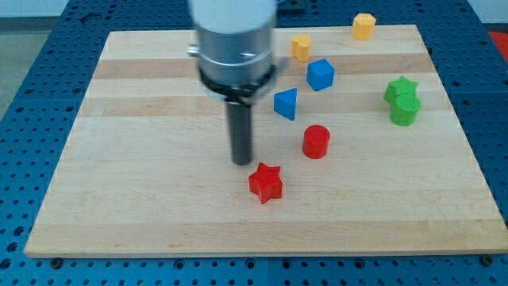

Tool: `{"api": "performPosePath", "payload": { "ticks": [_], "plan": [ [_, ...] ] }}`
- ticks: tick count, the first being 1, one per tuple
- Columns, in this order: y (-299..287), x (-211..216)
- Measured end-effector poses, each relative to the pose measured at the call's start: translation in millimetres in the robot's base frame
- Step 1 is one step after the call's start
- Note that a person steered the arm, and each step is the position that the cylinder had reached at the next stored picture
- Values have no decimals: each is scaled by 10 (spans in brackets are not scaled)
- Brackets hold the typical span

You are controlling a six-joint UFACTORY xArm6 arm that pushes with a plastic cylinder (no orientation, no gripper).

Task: Move the yellow heart closer to the red circle

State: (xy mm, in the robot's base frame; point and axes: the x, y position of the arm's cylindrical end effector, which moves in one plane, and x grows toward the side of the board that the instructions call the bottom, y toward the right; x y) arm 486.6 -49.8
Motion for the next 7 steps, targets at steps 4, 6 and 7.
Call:
{"api": "performPosePath", "payload": {
  "ticks": [4,6,7],
  "plan": [
    [179,-1895],
    [860,-2405],
    [1168,-2645]
  ]
}}
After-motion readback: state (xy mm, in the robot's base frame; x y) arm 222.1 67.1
